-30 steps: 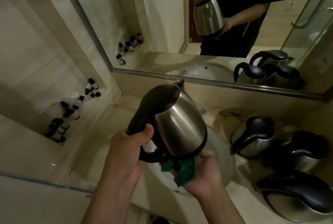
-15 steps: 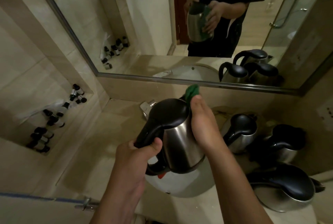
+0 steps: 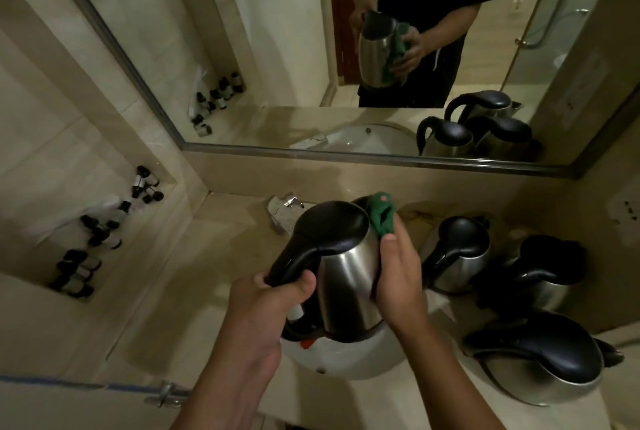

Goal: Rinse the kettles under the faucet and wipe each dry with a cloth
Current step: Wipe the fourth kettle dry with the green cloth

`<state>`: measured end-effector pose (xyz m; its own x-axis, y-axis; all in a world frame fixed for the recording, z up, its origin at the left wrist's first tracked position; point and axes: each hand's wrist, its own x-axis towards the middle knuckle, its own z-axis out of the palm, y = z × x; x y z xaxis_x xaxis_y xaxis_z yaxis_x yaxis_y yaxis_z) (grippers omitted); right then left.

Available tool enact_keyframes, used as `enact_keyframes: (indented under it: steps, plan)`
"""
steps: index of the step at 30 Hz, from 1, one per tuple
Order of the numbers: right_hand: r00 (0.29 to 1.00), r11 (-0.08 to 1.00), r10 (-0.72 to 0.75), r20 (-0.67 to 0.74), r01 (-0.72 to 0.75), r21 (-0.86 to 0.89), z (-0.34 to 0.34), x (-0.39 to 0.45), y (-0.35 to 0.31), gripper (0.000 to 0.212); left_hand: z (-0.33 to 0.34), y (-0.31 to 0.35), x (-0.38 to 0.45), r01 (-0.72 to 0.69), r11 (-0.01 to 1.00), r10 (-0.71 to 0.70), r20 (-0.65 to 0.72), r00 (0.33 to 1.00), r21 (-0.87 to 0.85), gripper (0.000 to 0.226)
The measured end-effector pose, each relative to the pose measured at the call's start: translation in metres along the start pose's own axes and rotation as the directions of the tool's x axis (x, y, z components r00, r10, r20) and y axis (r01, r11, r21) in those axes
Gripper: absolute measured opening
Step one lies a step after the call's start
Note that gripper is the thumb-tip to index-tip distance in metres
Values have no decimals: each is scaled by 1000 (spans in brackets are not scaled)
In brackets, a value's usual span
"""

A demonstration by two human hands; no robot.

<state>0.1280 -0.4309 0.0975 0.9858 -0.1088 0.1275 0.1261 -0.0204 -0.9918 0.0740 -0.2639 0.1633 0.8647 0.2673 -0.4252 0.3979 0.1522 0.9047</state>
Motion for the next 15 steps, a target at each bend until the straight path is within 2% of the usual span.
enact_keyframes:
  steps: [2, 5, 7, 10, 13, 15]
  plan:
    - [1000, 996, 5, -30, -8, -92, -4, -5, -5, 48, 6, -5, 1, 7, 1000, -7, 10, 1000, 4, 42]
    - [1000, 960, -25, 4, 26, -278, -18, -34, 1, 51, 19, -18, 4, 15, 999, -16, 22, 1000, 35, 18]
    - [997, 903, -70, 27, 75, -423, -30, -58, 11, 55, 31, -31, 5, 24, 998, -26, 25, 999, 50, 13]
    - [991, 834, -135, 13, 121, -538, -49, -92, 34, 68, 50, -53, 8, 64, 994, -69, 62, 996, 85, 29]
    - [989, 848, -90, -119, 13, -531, -72, -115, 56, 74, 65, -79, 10, 100, 983, -120, 125, 985, 156, 57]
    - [984, 843, -20, -176, -78, -532, -87, -123, 62, 78, 73, -97, 13, 139, 975, -163, 136, 977, 174, 63]
